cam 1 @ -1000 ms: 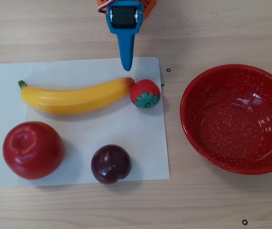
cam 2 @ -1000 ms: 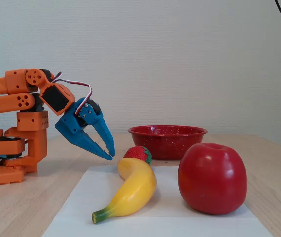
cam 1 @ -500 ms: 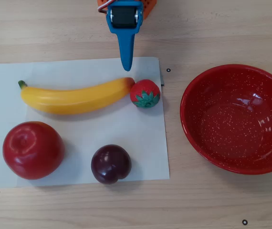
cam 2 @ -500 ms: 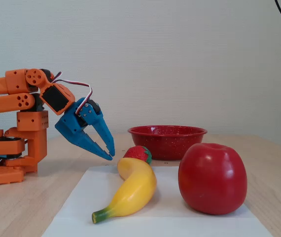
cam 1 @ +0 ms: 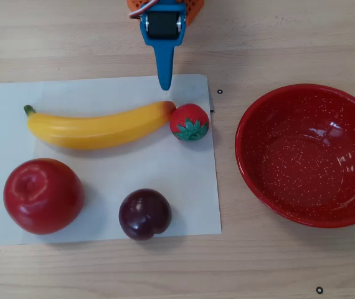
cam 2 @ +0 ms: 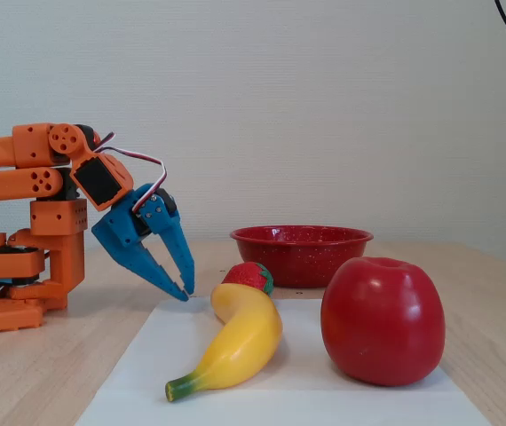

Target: Grasp the banana and put it in the red bowl

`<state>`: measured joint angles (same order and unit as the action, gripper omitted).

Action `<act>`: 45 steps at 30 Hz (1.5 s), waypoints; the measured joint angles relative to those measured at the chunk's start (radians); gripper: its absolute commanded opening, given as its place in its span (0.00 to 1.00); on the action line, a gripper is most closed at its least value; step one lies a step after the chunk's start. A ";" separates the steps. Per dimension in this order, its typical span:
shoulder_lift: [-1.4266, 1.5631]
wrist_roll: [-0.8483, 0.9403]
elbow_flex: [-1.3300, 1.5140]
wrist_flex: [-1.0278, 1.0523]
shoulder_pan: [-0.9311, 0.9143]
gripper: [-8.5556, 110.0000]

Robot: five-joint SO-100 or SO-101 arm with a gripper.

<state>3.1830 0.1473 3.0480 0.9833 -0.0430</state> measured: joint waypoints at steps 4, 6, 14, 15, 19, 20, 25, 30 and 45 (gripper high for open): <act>-0.133 -0.025 -0.084 0.029 0.041 0.08; -0.186 -0.023 -0.155 0.031 0.072 0.08; -0.390 -0.095 -0.411 0.141 0.104 0.08; -0.417 -0.109 -0.437 0.147 0.103 0.08; -0.534 -0.144 -0.543 0.150 0.144 0.08; -0.568 -0.146 -0.577 0.158 0.163 0.08; -0.736 -0.172 -0.750 0.249 0.160 0.08; -0.897 -0.173 -0.930 0.337 0.167 0.08; -1.327 -0.336 -1.336 0.566 0.299 0.19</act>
<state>1.8561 -0.1887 1.7119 1.5493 0.2562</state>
